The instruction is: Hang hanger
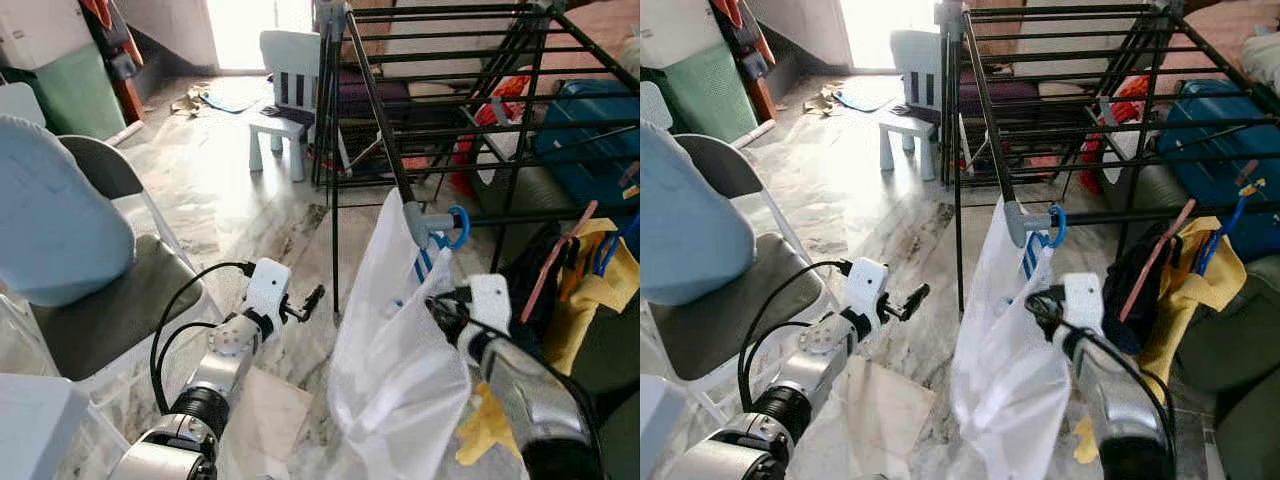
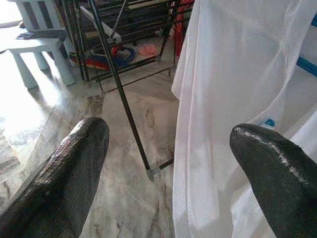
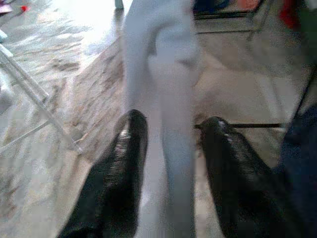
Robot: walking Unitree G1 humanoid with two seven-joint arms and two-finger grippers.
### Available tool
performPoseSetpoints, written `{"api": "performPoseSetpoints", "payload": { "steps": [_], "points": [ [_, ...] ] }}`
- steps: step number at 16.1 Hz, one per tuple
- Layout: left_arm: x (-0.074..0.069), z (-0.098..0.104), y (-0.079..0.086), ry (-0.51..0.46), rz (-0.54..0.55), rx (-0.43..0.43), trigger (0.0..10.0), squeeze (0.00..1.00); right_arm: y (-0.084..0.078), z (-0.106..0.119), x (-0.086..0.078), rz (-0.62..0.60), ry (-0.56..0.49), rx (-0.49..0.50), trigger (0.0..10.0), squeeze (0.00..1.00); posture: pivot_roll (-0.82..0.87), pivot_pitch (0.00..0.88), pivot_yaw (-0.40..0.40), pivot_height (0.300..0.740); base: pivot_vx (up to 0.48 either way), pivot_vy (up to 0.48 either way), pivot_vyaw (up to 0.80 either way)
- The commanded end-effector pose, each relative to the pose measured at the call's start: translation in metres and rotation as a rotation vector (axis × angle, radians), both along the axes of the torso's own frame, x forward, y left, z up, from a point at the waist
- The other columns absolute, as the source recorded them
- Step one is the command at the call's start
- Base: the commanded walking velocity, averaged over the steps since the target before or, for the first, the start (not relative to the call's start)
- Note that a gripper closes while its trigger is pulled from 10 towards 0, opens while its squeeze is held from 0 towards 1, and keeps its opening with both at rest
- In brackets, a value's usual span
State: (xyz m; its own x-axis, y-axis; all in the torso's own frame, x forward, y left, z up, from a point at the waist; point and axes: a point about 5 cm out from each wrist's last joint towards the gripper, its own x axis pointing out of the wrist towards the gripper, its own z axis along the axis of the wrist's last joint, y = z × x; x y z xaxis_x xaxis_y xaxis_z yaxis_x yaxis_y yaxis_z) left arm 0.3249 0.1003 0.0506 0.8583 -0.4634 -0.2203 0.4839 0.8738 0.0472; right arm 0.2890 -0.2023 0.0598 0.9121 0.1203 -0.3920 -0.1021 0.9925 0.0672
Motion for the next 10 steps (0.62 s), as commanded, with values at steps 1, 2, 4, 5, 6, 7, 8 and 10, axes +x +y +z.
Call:
{"api": "performPoseSetpoints", "payload": {
  "steps": [1, 2, 4, 5, 6, 7, 8, 10],
  "points": [
    [0.003, 0.004, -0.003, -0.007, -0.025, 0.01, 10.0, 0.0, 0.004, 0.007, -0.003, -0.008, -0.036, -0.01, 10.0, 1.0, -0.05, 0.0, 0.049, 0.74, 0.0, 0.0, 0.0],
    [0.003, 0.005, -0.005, -0.002, -0.038, 0.004, 10.0, 0.0, 0.005, 0.009, -0.011, -0.023, -0.054, -0.015, 10.0, 1.0, -0.07, 0.0, 0.055, 0.74, 0.0, 0.0, 0.0],
    [0.004, 0.006, -0.01, 0.0, -0.057, -0.005, 10.0, 0.0, 0.006, 0.014, -0.025, -0.049, -0.072, -0.037, 10.0, 1.0, -0.08, 0.0, 0.062, 0.74, 0.0, 0.0, 0.0],
    [0.004, 0.007, -0.013, 0.002, -0.066, -0.007, 10.0, 0.0, 0.007, 0.017, -0.031, -0.059, -0.083, -0.061, 10.0, 1.0, -0.09, 0.0, 0.066, 0.74, 0.0, 0.0, 0.0],
    [0.005, 0.008, -0.014, 0.003, -0.071, -0.011, 10.0, 0.0, 0.007, 0.017, -0.036, -0.071, -0.081, -0.081, 10.0, 1.0, -0.09, 0.0, 0.069, 0.74, 0.0, 0.0, 0.0],
    [0.005, 0.008, -0.015, 0.004, -0.073, -0.012, 10.0, 0.0, 0.007, 0.017, -0.038, -0.092, -0.085, -0.077, 10.0, 1.0, -0.09, 0.0, 0.071, 0.74, 0.0, 0.0, 0.0],
    [0.005, 0.008, -0.015, 0.006, -0.075, -0.016, 10.0, 0.0, 0.008, 0.018, -0.041, -0.111, -0.089, -0.076, 10.0, 1.0, -0.09, 0.0, 0.073, 0.74, 0.0, 0.0, 0.0],
    [0.006, 0.01, -0.016, 0.004, -0.073, -0.031, 10.0, 0.0, 0.008, 0.018, -0.046, -0.151, -0.095, -0.078, 10.0, 1.0, -0.09, 0.0, 0.073, 0.74, 0.0, 0.0, 0.0]
  ]
}}
